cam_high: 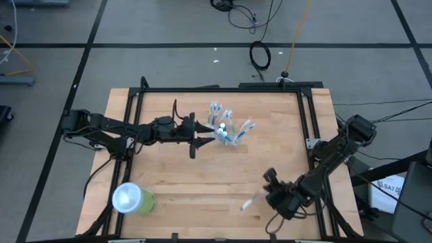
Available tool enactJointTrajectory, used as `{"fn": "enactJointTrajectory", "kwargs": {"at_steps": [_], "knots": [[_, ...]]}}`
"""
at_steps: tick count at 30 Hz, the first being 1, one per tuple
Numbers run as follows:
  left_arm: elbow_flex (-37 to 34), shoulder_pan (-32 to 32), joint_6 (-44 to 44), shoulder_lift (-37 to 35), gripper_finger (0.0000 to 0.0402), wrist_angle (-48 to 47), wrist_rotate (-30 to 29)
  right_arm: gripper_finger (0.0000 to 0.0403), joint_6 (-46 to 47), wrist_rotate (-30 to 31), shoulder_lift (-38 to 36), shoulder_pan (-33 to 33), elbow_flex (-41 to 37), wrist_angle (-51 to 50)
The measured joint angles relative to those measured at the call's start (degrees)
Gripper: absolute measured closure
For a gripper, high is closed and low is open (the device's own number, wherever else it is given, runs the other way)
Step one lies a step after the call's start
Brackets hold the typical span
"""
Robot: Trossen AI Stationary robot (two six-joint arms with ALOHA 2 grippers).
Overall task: Pick & Place toothbrushing station
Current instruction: Put the purple toothbrush into the transparent organizer
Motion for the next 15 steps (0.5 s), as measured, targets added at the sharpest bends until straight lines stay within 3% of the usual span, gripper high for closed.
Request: {"fn": "enactJointTrajectory", "kwargs": {"at_steps": [4,9,15], "knots": [[0.0,0.1,-5.4,0.0,0.0220,0.3,0.9,0.0394,-22.3,10.7,-0.6,-4.8,0.0,1.2],[0.0,1.0,-15.8,0.0,0.0220,-4.1,1.8,0.0394,-44.8,10.7,-0.6,-13.2,0.1,8.8],[0.0,0.7,-22.2,0.0,0.0220,-8.9,2.4,0.0394,-72.3,10.7,-0.7,-19.0,0.1,28.0]]}}
